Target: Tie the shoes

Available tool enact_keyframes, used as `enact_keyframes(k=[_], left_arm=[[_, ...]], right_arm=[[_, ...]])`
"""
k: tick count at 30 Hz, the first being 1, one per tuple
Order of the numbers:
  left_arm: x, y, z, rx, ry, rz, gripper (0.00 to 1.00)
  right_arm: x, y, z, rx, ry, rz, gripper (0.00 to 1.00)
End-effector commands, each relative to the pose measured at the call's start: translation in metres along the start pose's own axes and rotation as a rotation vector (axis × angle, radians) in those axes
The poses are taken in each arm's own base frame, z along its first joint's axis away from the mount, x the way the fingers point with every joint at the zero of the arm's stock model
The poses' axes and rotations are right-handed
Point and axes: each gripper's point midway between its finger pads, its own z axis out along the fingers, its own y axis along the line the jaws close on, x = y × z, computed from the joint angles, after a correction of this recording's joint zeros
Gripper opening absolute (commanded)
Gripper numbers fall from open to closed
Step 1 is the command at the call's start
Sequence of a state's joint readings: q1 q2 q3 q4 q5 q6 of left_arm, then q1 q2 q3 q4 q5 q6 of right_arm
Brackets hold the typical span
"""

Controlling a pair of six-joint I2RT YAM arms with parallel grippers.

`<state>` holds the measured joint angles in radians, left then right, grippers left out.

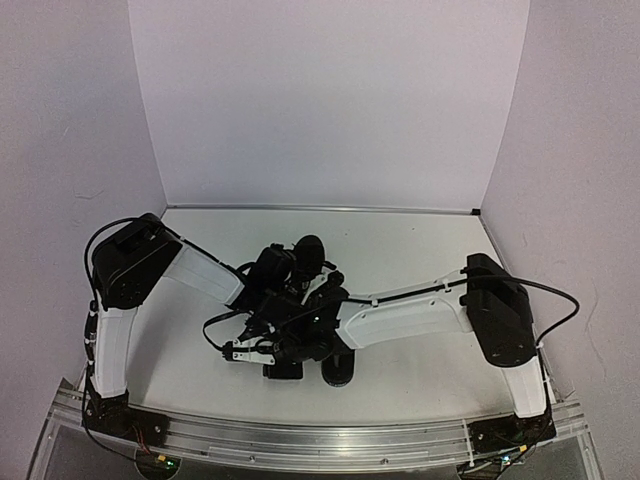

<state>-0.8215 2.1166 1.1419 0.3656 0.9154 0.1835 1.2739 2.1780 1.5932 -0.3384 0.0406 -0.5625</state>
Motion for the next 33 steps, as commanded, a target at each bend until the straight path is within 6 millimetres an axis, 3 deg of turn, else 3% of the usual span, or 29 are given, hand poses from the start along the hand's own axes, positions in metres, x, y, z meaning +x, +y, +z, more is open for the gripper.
enact_keyframes(k=[1,15,19,33], left_arm=[[0.005,0.006,0.004,-0.003,0.013,0.009,0.00],[0.017,0.010,0.007,-0.009,0.033,0.022,0.00],[0.018,0.012,0.008,-0.010,0.035,0.029,0.00],[0.025,0.013,0.008,-0.019,0.057,0.043,0.00]], right_arm=[[0.001,-0.007,0.010,0.023,0.037,-0.027,0.43],[0.016,-0.015,0.034,0.024,0.106,0.000,0.44],[0.020,-0.008,0.040,-0.026,0.129,0.000,0.43],[0.044,0.020,0.064,-0.181,0.211,0.036,0.19]])
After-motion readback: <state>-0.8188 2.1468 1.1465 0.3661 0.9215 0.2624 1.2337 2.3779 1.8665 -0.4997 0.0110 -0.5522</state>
